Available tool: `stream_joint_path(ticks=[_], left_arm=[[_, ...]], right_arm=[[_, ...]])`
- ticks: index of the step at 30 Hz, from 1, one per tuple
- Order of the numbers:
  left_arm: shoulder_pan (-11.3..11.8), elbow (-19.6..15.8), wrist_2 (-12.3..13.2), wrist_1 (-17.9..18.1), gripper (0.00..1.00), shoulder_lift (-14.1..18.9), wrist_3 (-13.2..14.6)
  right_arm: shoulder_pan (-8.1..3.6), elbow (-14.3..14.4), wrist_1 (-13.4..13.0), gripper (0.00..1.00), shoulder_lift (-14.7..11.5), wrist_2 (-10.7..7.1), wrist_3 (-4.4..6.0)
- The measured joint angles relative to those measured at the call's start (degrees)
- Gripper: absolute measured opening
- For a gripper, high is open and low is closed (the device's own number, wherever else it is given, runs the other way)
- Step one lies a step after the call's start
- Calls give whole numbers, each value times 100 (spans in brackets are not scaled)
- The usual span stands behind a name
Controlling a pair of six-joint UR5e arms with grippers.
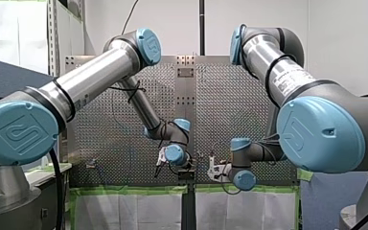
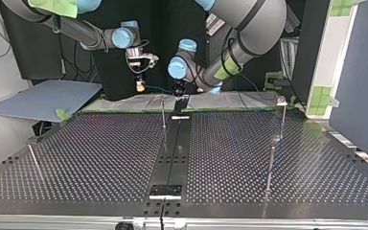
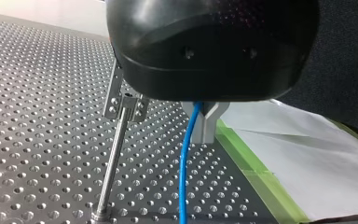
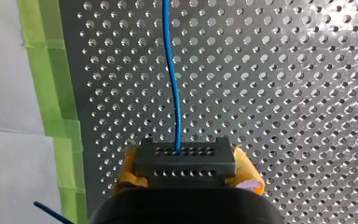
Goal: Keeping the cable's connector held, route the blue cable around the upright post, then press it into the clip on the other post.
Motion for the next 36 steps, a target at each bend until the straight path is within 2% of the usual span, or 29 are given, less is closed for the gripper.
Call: stream_joint_path(ticks=[4,7,11,14,16,19,24,29,36], left_arm=[[-1,0,26,34,0,1,4],[-2,0,25,18,0,0,1],[0,0,20,-39,0,9,-8],[-1,0,16,-58,0,23,-15],[-2,0,13,-62,0,33,-18],[-2,0,16,-44,0,48,-32],[2,0,31,118,0,70,-156],[22,0,42,262,0,71,-364],[33,0,51,425,0,69,-526]], right_arm=[[-27,-69,23,0,-2,-108,-30],[-50,-95,88,0,-12,-213,-119],[-61,-79,230,0,-75,-273,-289],[-61,20,293,0,-208,-308,-338],[-67,80,314,0,-299,-312,-309],[-94,128,343,0,-458,-324,-209],[-191,145,325,0,-614,-380,-57],[-330,143,265,0,-586,-468,59],[-500,71,255,0,-344,-508,54]])
